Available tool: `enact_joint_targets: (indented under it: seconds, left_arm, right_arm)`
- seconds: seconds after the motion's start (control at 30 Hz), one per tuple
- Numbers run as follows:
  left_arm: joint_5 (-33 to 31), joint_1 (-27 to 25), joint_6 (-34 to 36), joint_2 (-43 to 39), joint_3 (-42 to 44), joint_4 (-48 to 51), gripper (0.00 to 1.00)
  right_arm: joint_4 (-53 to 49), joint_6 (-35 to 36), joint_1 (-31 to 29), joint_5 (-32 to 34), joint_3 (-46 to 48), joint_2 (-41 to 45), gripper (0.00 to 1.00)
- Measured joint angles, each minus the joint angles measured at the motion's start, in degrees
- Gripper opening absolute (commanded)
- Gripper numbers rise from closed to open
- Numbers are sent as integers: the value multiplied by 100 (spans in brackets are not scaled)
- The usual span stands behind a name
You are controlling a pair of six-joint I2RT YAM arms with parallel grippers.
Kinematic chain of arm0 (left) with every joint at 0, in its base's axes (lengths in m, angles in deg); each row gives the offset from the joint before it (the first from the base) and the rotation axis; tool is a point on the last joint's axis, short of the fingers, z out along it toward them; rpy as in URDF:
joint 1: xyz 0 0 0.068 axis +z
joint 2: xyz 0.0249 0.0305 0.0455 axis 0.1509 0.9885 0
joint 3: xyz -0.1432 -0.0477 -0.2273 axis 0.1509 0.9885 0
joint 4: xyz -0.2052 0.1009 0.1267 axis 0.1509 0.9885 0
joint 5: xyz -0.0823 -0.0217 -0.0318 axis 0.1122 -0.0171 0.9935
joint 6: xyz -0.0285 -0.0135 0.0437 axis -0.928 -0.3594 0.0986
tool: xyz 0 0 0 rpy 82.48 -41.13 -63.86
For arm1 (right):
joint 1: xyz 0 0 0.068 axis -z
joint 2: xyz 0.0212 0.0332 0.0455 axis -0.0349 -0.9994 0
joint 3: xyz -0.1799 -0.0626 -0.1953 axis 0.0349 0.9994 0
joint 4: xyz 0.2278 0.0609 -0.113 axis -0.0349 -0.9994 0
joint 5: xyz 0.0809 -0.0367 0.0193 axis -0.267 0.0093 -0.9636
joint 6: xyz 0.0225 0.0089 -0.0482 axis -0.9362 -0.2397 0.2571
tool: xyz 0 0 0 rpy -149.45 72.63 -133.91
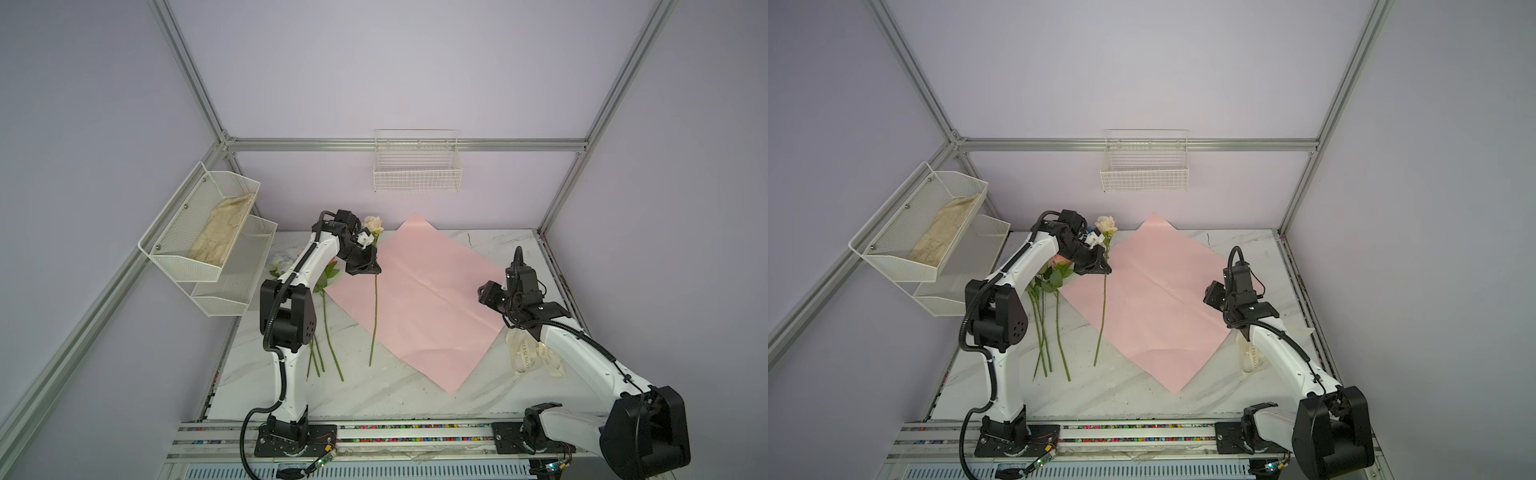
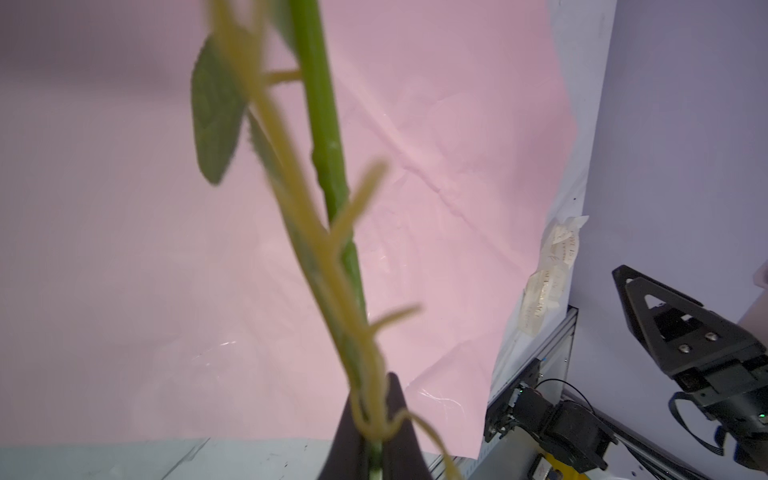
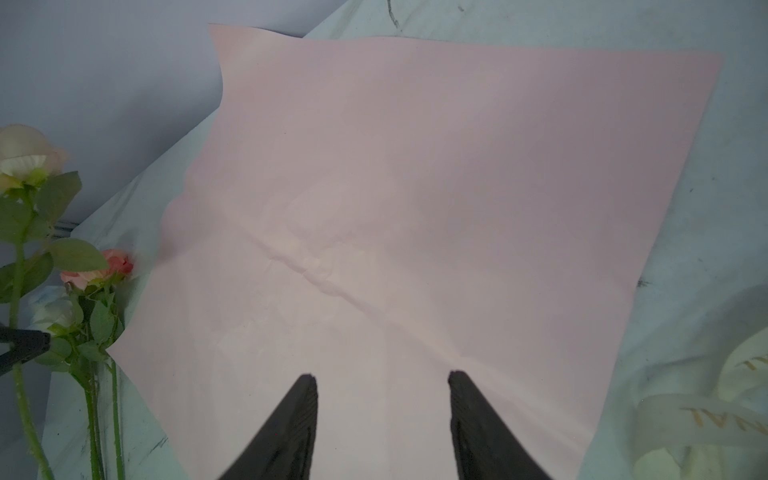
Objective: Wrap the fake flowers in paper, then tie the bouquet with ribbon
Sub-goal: 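Carry the white rose onto the pink paper while the right gripper approaches it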
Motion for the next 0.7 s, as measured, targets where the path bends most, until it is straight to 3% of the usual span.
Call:
enact_joint_targets:
  seconds: [0.37, 0.57, 0.7]
  left_arm:
    - [656, -723, -1639, 1517, -1351, -1718, 2]
    - [782, -994, -2461, 2135, -1513, -2706, 2]
    - [852, -1113, -2761, 2282, -1528, -3029, 2]
  right_arm:
    - [229, -2, 4, -446, 48, -107, 54]
    - [946, 37, 4, -1515, 280, -448, 54]
    - [1626, 66, 4, -2439, 284, -1121, 57]
